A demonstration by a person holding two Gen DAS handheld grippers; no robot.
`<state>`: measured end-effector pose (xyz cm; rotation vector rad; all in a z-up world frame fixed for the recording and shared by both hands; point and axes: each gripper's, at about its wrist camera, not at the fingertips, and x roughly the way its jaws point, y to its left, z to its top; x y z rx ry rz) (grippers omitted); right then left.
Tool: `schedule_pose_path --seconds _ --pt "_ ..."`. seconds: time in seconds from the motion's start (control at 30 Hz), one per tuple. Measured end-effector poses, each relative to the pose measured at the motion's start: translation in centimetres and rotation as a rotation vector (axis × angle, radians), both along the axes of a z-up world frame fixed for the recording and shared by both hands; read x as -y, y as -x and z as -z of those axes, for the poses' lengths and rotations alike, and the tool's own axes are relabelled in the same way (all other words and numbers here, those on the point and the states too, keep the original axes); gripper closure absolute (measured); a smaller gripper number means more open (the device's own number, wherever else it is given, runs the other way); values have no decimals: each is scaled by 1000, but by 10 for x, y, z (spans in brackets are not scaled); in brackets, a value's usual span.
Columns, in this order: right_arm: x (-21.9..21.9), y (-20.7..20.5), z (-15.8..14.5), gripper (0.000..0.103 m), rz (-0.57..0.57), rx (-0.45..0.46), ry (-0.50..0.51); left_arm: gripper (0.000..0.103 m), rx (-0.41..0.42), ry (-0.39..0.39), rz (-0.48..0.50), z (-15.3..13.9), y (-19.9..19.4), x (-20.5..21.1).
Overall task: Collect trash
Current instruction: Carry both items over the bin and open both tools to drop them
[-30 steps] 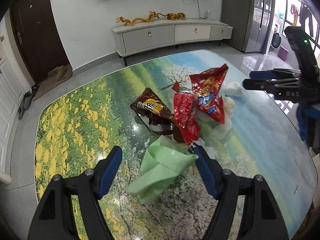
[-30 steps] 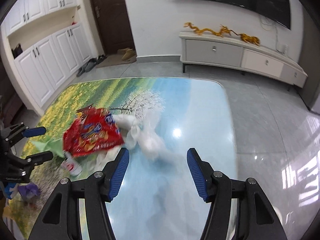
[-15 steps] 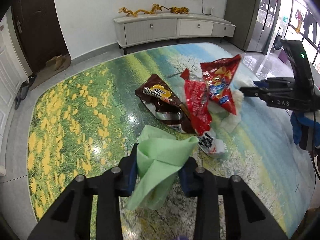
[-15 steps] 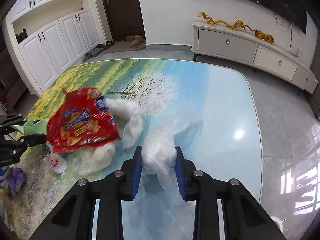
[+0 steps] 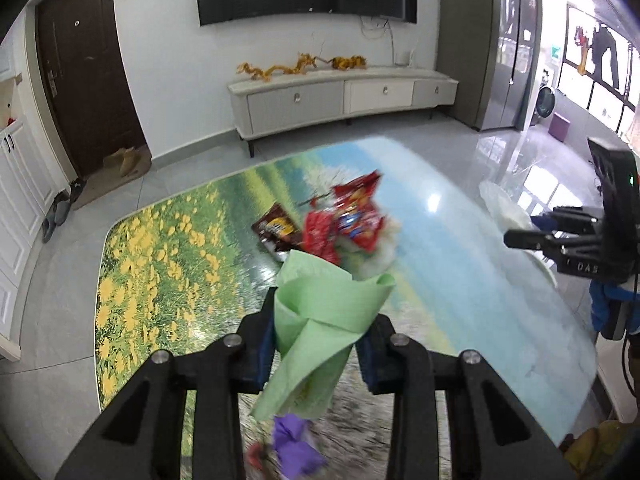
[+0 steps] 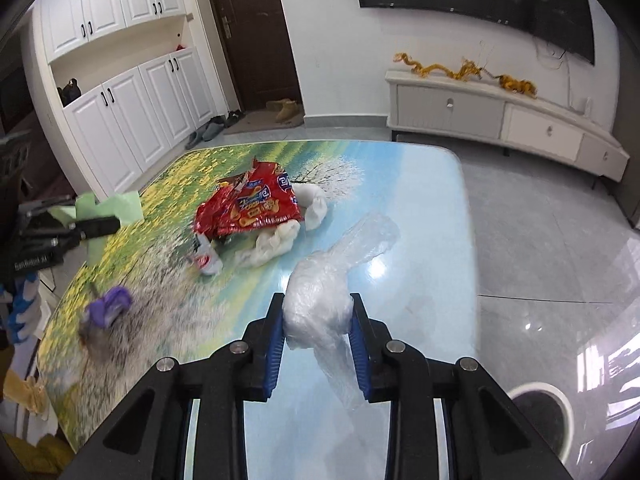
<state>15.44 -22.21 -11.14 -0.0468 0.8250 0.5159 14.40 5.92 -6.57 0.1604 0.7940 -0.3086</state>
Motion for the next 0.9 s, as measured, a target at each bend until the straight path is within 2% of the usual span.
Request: schedule_pose_path --seconds 0.3,0.5,0.7,0.9 --pt "71 54 -25 75 124 70 -27 71 29 48 49 -26 38 41" --pt "126 71 -17 75 240 68 -80 71 -3 64 119 -27 38 91" --pt "181 82 12 75 342 27 -97 71 -85 83 229 -14 16 178" --pt "246 85 56 74 465 -55 -139 68 -180 87 356 10 -9 290"
